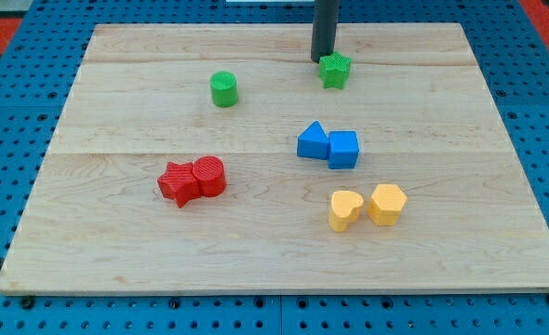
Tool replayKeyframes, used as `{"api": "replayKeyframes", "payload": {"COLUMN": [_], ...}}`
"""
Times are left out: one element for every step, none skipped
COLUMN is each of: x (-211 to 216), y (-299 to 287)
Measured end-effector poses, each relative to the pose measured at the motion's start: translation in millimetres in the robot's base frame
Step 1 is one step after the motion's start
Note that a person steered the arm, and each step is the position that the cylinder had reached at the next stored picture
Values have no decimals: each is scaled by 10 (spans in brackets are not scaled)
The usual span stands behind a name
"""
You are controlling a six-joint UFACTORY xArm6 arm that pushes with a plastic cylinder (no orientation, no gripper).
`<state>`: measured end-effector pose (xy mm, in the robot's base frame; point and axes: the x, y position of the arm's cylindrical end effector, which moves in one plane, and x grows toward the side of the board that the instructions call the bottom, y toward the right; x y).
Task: Separate the triangle from the blue cube
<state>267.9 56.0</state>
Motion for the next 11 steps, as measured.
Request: {"api": "replayKeyframes", "payload": {"x": [-357,-213,251,1119,1584,1703,1733,1712,1689,1726,1618], "y": [-234,702,1648,1674,961,87,-943,-1601,-2062,-1878,-1454]}}
